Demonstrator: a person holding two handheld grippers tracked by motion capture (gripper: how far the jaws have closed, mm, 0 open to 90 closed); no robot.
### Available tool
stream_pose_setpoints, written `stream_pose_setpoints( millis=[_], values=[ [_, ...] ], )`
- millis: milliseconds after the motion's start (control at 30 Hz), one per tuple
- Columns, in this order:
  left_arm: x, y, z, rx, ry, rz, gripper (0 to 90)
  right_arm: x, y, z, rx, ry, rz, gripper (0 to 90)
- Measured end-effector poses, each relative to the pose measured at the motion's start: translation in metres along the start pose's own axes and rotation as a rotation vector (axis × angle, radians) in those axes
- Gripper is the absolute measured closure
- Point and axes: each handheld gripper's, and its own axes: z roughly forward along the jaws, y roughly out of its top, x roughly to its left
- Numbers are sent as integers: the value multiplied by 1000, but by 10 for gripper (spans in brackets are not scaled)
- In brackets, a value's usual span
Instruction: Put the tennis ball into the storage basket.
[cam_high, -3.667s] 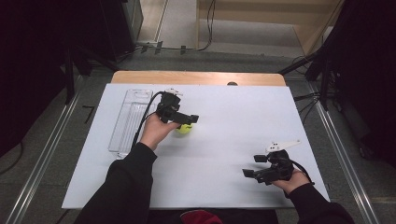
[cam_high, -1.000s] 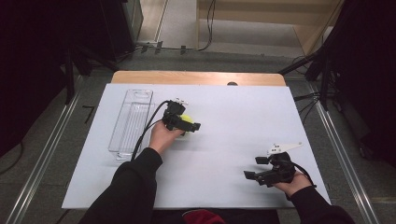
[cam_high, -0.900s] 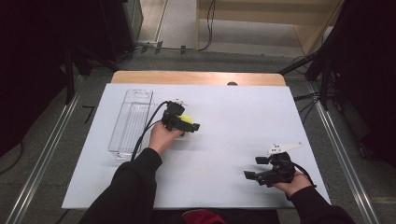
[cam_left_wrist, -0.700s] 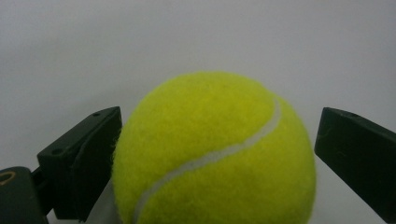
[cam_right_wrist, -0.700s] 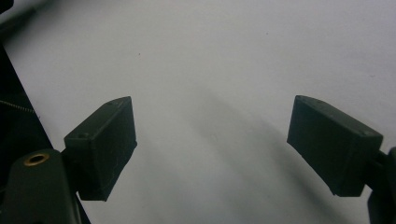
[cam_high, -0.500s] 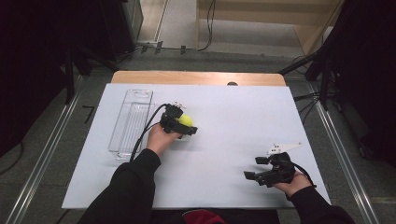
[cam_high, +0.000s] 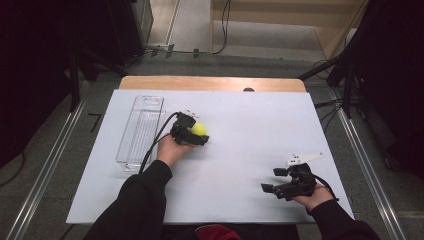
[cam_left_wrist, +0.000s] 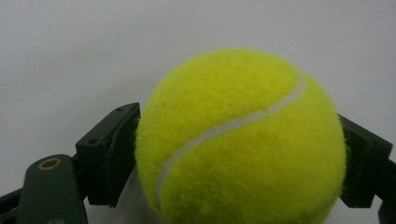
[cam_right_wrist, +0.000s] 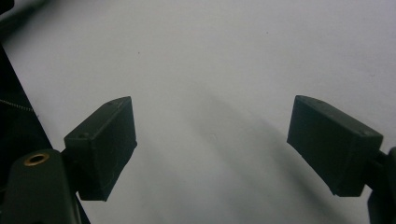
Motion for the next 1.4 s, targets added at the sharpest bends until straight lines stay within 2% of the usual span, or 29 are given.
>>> stream_pose_setpoints(
  millis=[233,367,800,1400],
  values=[
    [-2,0,0,5,21,18,190,0,0,0,0,1,-1,135],
    [-2,0,-1,-4,0,6,258,0,0,0,0,-1,0,135],
    [-2,1,-2,3,1,2,263,0,0,0,-1,1,-4,135],
    [-7,6,-11,4,-40,10,263,0,0,0,-1,1,-10,135]
  ],
)
